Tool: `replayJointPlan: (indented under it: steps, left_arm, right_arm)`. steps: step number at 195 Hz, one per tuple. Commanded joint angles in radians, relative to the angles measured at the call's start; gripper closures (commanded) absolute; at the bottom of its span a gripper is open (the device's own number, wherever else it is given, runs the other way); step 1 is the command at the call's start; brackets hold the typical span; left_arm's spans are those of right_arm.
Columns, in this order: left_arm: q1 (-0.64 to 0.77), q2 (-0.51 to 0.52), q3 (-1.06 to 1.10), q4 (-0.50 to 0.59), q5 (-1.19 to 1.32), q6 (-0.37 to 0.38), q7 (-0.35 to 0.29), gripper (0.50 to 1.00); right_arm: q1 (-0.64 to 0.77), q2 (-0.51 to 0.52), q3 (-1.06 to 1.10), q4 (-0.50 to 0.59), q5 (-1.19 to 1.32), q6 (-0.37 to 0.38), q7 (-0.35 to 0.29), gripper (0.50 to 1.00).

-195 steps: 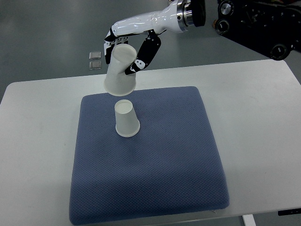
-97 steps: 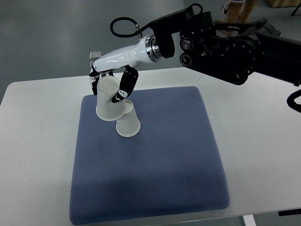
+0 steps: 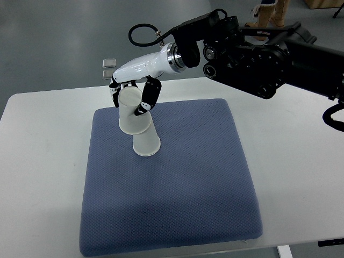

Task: Stack paper cups
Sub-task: 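Lower the held cup onto the upside-down cup on the mat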

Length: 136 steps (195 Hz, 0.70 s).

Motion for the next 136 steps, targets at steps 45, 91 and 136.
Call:
replayJointPlan:
  steps: [45,91,136]
  left_arm:
    - [0.0,0.0,0.0,0.0,0.0,0.0,0.0,0.5]
    - [0.0,0.0,0.0,0.0,0.0,0.0,0.0,0.5]
    - [0.0,0.0,0.0,0.0,0.0,0.0,0.0,0.5]
  right_arm:
    - [0.013,-0.011,-0.01,0.0,-0.01,0.031,0.002,1.0]
    - [0.016,-0.018,-0.03,-0.002,-0.016,0.034,0.006,1.0]
    - [-0.007,-0.006,-0.029,-0.025,-0.014,0.011,0.005,1.0]
